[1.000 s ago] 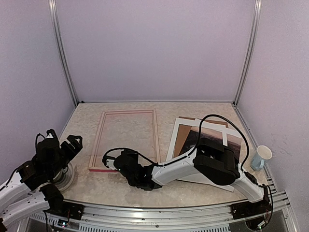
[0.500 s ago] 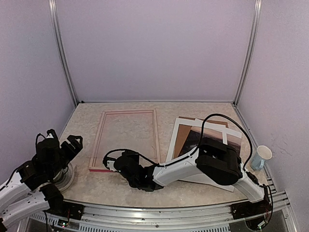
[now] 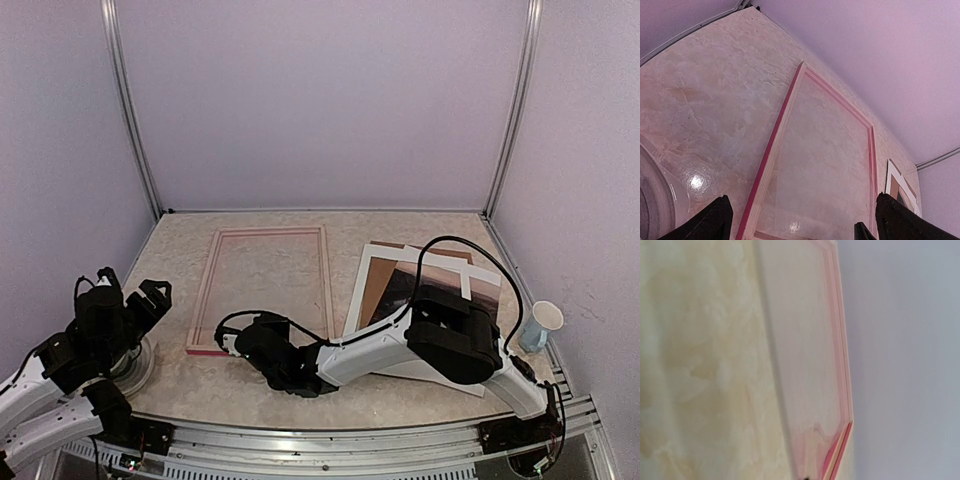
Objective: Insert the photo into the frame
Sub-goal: Adjust the glass panel.
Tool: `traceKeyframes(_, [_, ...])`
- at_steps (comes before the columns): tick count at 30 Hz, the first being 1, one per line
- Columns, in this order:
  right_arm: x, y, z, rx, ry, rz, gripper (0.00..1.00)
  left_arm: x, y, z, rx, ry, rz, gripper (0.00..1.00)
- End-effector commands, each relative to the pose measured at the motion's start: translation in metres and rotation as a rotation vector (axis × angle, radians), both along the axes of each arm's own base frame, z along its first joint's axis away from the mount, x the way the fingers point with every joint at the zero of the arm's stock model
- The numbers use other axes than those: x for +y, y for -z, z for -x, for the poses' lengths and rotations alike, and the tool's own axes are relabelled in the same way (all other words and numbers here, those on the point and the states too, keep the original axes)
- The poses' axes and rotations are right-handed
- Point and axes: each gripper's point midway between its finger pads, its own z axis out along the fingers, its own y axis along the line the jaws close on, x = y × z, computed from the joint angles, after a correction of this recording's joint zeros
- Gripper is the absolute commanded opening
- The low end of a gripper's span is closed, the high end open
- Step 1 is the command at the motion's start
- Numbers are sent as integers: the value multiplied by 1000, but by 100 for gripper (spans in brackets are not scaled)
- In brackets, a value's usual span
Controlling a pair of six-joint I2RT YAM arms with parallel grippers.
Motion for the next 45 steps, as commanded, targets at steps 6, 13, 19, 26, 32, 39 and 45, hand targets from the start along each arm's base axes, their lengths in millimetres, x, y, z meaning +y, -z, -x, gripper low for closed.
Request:
traceKeyframes(6, [-12,-24,-2,-61,50,-10,0,4,6,1,14,-16,-1,99])
traceKeyframes(13, [-9,-34,-3,-85,37,-5,0,5,8,2,18,-17,-1,99])
traceKeyframes(19, [-7,-44,-4,-87,20,-12,0,6,9,3,18,-20,-3,99])
traceKeyframes(26, [-11,-44,-6,-76,21,4,0,6,9,3,16,-23,0,99])
traceKeyframes(32, [-17,-34,-6,-53,33,30,0,7,10,3,16,-24,-3,99])
traceKeyframes(39, [-20,-33,-6,-41,45,40,0,6,10,3,17,-24,-3,99])
traceKeyframes(45, [-21,-35,-6,-35,55,37,0,7,10,3,17,-26,1,99])
